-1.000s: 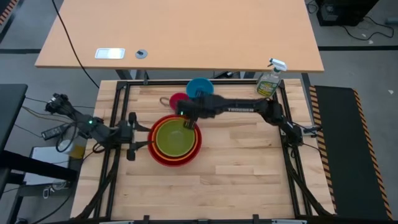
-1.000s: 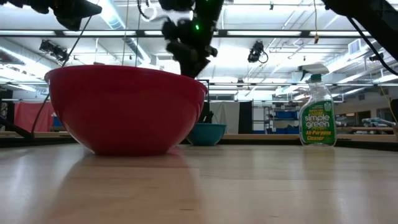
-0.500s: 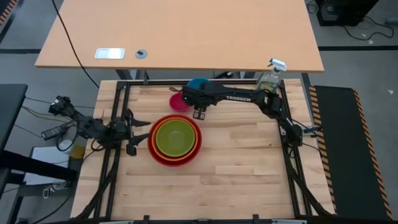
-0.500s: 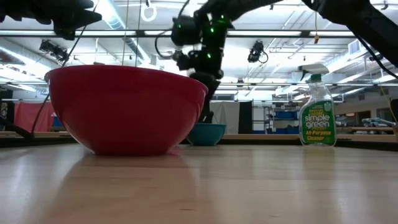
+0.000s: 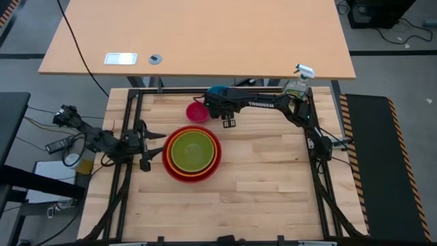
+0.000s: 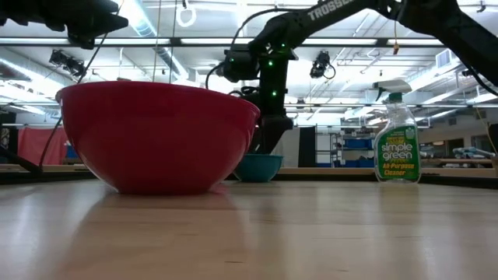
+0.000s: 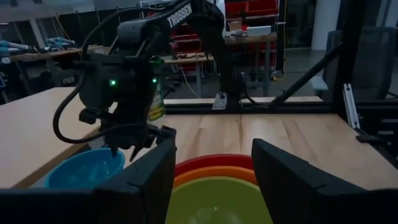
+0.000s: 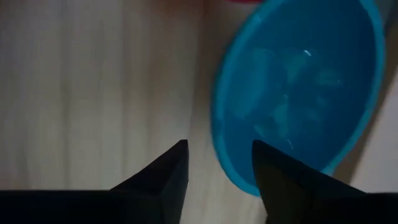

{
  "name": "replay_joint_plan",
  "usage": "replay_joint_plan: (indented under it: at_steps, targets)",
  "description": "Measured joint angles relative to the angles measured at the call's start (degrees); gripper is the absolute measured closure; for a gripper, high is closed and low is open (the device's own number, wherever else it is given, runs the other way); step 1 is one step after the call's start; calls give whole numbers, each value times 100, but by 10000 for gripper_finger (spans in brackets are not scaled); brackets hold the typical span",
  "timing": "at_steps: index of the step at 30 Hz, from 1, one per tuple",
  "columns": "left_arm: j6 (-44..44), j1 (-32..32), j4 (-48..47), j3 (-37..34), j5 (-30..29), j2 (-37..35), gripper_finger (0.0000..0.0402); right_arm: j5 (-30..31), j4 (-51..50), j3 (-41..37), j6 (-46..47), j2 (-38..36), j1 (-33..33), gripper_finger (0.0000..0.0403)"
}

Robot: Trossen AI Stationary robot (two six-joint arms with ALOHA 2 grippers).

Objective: Nest bowls inside each other
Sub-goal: Stack the blue bowl on top of the green bowl

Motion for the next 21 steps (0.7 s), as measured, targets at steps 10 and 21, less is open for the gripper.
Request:
replay_joint_plan:
  at_steps: [10, 21]
  targets:
    - [249, 582, 6, -106, 0, 71, 187, -35, 275, -29, -521, 234, -227, 151]
    - [135, 885, 4, -326, 17, 105, 187, -394, 295, -61, -467, 297, -354, 244]
